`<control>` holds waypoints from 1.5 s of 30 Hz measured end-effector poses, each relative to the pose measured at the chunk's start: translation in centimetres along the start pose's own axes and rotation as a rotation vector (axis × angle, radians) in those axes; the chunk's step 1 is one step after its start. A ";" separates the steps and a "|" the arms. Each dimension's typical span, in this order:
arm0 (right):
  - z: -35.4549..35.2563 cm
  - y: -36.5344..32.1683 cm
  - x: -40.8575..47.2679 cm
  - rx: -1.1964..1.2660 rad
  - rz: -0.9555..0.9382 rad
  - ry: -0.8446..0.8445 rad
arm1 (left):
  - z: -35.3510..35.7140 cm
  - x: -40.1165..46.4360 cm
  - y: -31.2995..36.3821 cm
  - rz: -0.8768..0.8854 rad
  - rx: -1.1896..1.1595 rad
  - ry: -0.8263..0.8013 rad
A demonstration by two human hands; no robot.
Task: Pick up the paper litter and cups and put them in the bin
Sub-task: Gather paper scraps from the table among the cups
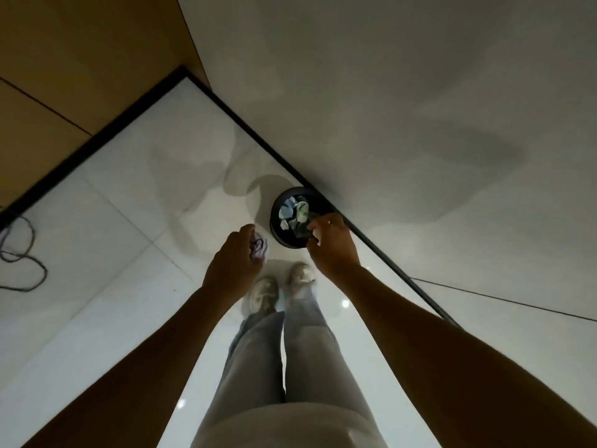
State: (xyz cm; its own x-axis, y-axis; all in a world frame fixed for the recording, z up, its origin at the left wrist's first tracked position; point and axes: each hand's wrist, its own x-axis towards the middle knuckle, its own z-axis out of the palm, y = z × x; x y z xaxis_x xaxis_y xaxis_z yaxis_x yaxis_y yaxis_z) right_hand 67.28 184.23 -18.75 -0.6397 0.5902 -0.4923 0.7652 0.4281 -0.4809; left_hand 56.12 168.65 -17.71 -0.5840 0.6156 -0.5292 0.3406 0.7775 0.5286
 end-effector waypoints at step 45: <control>-5.1 4.5 -10.7 0.101 0.431 0.230 | 3.5 0.9 15.6 0.777 0.867 -0.234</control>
State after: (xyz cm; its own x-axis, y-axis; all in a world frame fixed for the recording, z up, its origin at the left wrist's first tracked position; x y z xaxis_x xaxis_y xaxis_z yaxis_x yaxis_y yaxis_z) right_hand 77.91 183.32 -12.00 -0.2257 0.8392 -0.4948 0.9382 0.0503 -0.3425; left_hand 63.46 181.76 -12.28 0.1175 0.8993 -0.4213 0.9821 -0.0422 0.1838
